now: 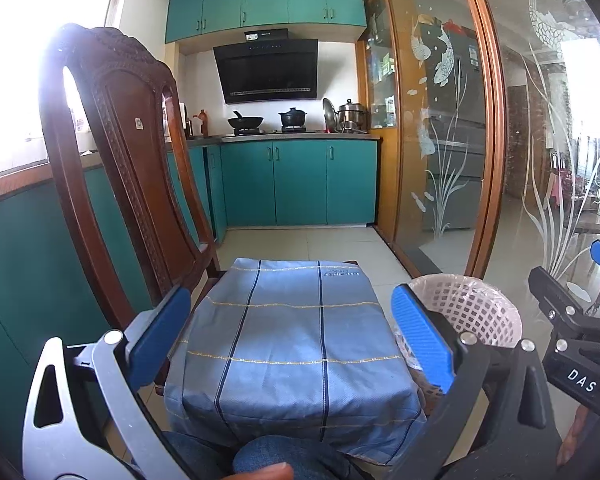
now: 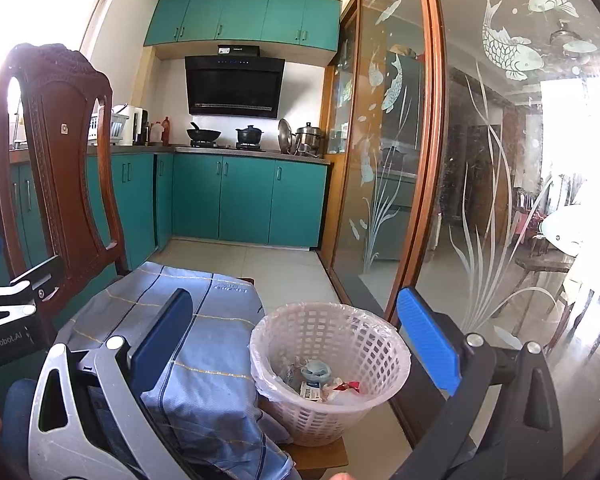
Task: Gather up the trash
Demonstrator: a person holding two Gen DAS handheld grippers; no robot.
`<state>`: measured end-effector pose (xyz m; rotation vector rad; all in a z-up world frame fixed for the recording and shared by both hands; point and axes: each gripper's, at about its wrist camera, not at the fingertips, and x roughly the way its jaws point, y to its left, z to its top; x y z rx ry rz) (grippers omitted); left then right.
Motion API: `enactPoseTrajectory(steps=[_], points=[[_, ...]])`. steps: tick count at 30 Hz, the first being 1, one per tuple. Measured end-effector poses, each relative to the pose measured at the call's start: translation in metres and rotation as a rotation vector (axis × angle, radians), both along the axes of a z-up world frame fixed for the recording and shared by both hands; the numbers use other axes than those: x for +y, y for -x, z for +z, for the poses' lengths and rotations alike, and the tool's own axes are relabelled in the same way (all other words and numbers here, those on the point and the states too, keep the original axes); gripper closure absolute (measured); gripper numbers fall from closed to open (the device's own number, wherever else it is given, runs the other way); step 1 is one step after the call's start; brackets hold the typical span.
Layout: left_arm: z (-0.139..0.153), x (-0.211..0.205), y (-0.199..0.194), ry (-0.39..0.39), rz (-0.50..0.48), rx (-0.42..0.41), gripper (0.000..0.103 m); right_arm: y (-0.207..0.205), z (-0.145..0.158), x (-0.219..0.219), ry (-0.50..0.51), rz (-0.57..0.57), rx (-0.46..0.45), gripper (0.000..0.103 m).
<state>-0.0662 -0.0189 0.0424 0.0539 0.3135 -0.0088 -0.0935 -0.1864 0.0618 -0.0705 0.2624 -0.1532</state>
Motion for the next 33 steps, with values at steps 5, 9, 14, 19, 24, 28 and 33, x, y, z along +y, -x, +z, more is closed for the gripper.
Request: enactPoseTrajectory(steps=[5, 9, 14, 19, 24, 28, 33], points=[[0.000, -0.001, 0.001, 0.002, 0.003, -0.001, 0.003, 0.000, -0.001, 0.001, -0.003, -0.002, 0.003, 0.003], [-0.001, -0.002, 0.001, -0.003, -0.002, 0.002, 0.003, -0.001, -0.003, 0.001, -0.003, -0.003, 0.009, 0.003], [-0.001, -0.005, 0.001, -0.008, -0.007, 0.004, 0.003, -0.001, -0.004, -0.001, -0.006, -0.005, 0.011, 0.003], [-0.003, -0.010, 0.001, -0.022, -0.012, 0.010, 0.003, -0.004, -0.004, -0.002, -0.010, -0.004, 0.017, 0.003], [-0.002, -0.011, 0.002, -0.017, -0.012, 0.011, 0.003, -0.006, -0.006, -0.002, -0.011, -0.001, 0.023, 0.003], [-0.002, -0.011, 0.000, -0.012, -0.017, 0.023, 0.003, -0.005, -0.006, -0.002, -0.004, -0.004, 0.021, 0.003], [-0.002, -0.009, 0.000, -0.011, -0.007, 0.022, 0.003, -0.009, -0.009, -0.002, -0.011, 0.004, 0.033, 0.003]])
